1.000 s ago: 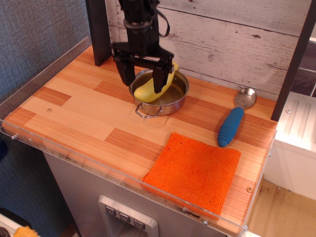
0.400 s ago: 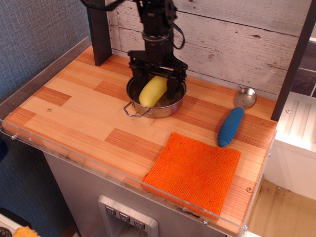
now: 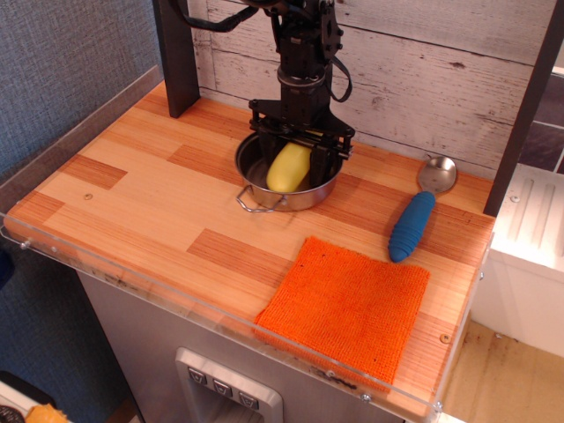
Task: Place the banana on the orange towel
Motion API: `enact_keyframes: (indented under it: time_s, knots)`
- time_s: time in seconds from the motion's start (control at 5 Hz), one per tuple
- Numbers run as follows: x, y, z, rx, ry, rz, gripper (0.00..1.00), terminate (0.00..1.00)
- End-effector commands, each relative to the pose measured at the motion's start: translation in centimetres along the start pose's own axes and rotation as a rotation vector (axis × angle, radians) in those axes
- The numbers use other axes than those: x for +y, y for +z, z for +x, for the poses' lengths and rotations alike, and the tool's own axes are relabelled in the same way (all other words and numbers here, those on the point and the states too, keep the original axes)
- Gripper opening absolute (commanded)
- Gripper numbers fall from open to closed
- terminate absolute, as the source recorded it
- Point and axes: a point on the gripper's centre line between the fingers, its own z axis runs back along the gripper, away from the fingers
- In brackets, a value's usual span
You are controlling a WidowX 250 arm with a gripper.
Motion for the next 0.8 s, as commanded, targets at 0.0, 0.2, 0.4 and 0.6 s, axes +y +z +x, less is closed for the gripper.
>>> enact_keyframes:
  time_s: [0.0,0.2,0.4,0.6]
  knots:
    - [0.0,8.8,0.8,-0.157,0.084,-0.033,0.0,0.0]
    - [-3.1,13.3,-1.3,-0.211,0.076,-0.062,0.0,0.0]
    - [-7.6,12.3,-4.9,-0.137,0.015,-0.148,0.0,0.0]
    - [-10.4,9.1,-7.5,-0.078,-0.001,-0.144,0.0,0.0]
